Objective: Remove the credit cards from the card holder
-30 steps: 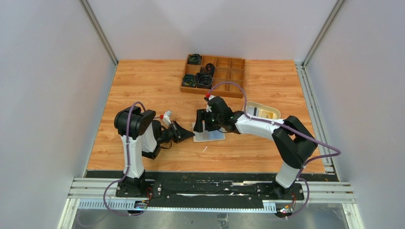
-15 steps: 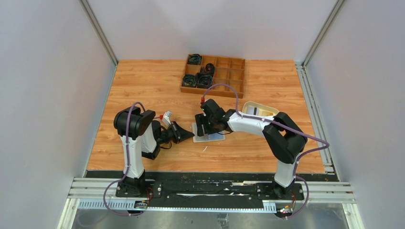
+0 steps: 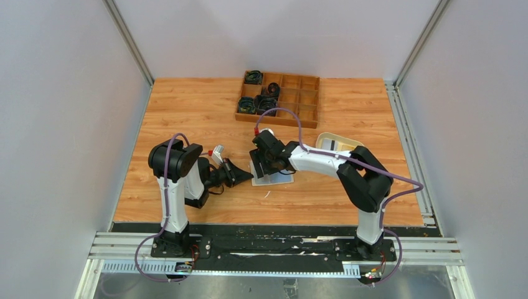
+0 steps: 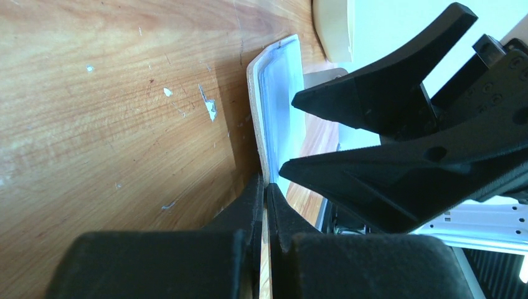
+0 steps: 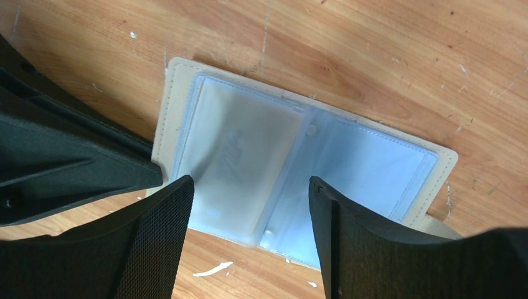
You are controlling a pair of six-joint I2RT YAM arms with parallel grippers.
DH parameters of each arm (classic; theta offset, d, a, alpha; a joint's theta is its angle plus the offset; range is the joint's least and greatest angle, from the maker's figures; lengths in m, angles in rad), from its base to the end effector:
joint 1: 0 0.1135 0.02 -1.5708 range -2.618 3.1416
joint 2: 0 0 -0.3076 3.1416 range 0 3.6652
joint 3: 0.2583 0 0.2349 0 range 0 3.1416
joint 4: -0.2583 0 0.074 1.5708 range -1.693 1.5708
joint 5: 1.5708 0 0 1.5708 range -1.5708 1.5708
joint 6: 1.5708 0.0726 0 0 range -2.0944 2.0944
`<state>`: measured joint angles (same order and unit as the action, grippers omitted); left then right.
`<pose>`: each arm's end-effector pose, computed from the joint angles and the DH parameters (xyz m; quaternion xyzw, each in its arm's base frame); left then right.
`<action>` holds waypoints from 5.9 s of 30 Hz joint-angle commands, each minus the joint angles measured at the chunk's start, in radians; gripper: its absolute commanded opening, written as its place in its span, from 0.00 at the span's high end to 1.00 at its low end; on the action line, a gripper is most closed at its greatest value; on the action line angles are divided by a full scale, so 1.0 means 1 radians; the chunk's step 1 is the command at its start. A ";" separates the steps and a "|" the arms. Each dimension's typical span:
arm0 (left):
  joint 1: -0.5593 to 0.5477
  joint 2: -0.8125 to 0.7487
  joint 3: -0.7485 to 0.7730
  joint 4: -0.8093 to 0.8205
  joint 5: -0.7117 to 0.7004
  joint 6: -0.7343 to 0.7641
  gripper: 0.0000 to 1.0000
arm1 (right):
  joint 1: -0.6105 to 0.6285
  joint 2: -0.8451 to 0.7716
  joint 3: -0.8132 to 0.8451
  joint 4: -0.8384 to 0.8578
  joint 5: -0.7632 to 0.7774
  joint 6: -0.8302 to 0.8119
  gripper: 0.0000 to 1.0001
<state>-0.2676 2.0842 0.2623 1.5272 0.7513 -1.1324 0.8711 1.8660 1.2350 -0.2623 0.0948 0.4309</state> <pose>0.2708 -0.1256 0.1096 -0.1147 0.7700 -0.5824 0.2339 0.2757 0.3169 0.2083 -0.1903 0.9228 0.1656 0.2911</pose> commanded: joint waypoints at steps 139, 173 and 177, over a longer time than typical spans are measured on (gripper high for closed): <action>0.010 0.105 -0.063 0.028 -0.020 0.128 1.00 | -0.064 -0.195 -0.276 0.316 -0.216 -0.062 0.06; 0.010 0.088 -0.064 0.028 -0.018 0.122 1.00 | -0.264 -0.140 -0.578 0.826 -0.653 0.400 0.28; 0.010 0.086 -0.067 0.028 -0.018 0.122 1.00 | -0.264 -0.154 -0.597 0.839 -0.648 0.409 0.37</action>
<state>-0.2638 2.0914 0.2516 1.5326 0.7639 -1.1110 0.6167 1.7084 0.6693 0.5400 -0.5320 0.7979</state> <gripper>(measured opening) 0.021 0.651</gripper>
